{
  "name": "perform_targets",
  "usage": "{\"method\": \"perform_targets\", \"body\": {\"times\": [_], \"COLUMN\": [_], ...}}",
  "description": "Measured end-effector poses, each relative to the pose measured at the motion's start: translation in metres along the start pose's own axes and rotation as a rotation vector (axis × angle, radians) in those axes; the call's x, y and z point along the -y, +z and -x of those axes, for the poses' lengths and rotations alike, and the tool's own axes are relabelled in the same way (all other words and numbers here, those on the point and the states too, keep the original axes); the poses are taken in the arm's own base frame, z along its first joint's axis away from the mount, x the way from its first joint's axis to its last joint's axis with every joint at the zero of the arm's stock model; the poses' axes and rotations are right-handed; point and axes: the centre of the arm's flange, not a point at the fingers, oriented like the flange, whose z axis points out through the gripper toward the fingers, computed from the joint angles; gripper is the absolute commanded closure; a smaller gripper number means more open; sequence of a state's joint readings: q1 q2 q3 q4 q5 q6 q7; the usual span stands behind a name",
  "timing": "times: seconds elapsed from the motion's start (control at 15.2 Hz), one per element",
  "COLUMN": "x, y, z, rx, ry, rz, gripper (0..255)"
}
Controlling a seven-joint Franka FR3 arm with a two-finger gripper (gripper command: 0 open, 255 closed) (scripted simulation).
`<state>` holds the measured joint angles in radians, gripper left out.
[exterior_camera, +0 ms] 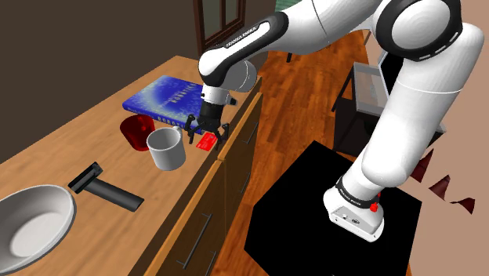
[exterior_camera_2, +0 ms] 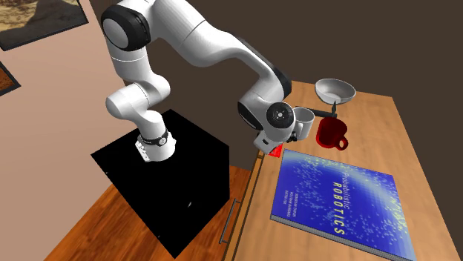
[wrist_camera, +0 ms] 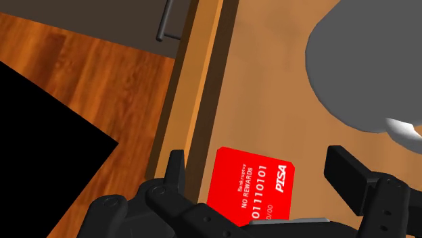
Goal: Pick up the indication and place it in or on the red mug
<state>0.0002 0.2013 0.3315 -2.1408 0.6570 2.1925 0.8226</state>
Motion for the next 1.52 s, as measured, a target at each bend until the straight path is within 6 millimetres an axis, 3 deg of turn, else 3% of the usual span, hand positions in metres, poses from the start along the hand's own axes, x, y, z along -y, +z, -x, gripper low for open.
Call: {"method": "perform_targets", "body": {"times": [0.07, 0.13, 0.92, 1.52], "x": [0.0, 0.0, -0.004, 0.008], "y": [0.0, 0.0, -0.001, -0.043], "z": [0.0, 0.0, 0.002, 0.029], "rx": [0.0, 0.0, 0.017, 0.0], "ry": [0.0, 0.0, 0.006, 0.0], "rz": [0.0, 0.0, 0.028, 0.0], "gripper": [0, 255, 255, 255]}}
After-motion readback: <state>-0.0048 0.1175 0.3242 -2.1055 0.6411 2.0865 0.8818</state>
